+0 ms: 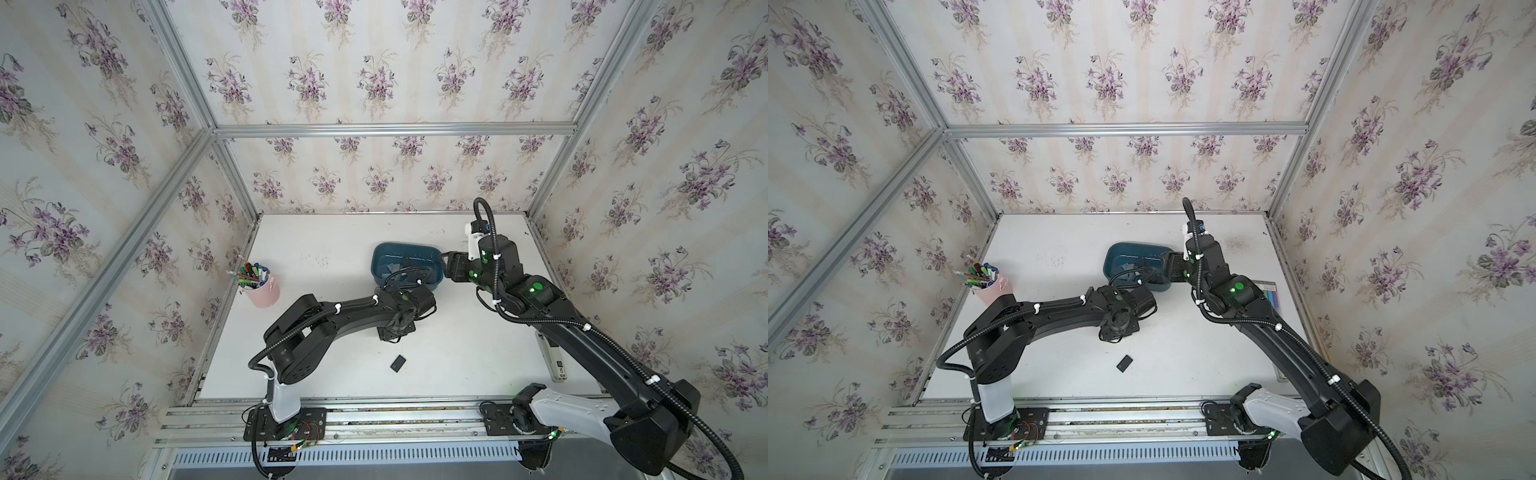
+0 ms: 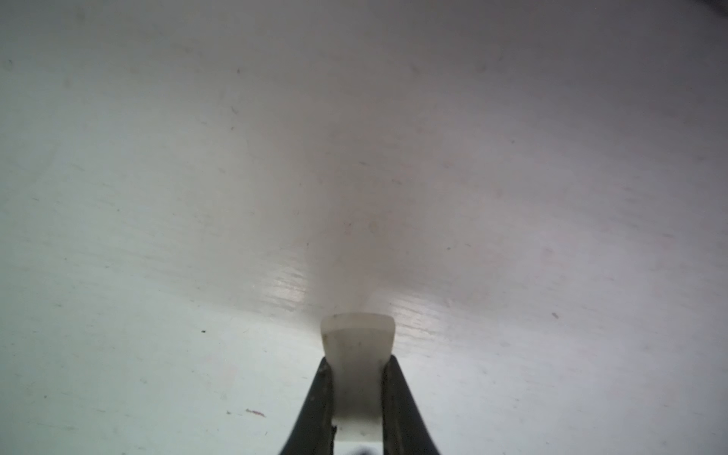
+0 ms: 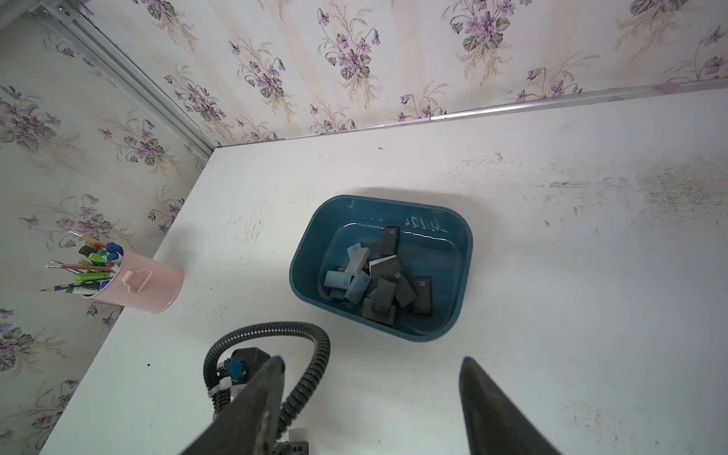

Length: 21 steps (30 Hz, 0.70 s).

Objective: Put the eraser in the storage box
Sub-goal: Pick up the eraser from the center of the board, then place the eraser in the storage box.

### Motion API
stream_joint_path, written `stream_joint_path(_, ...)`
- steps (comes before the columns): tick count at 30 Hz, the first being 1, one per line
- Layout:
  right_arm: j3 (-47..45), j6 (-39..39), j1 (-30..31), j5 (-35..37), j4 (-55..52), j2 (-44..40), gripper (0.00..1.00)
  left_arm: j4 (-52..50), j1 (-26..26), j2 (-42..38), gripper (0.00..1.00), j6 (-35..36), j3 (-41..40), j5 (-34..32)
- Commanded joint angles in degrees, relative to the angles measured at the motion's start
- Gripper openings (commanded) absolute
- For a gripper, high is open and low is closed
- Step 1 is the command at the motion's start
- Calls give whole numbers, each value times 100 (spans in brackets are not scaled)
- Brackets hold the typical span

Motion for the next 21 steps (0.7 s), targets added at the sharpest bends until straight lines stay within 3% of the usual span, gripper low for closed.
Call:
stream_joint_path(1, -57, 20, 0, 123, 119, -73, 70, -92, 1, -89, 0, 310, 176, -488)
stream_joint_path(6, -75, 33, 1, 107, 56, -97, 70, -207, 91, -117, 0, 515, 437, -616)
stream_joint_path(11, -138, 39, 6, 196, 25, -328, 70, -213, 503, -111, 0, 1059, 924, -712)
stream_joint_path(21, -323, 85, 4, 180, -134, -743, 70, -504, 1239, 1105, 0, 2205, 3304, -504)
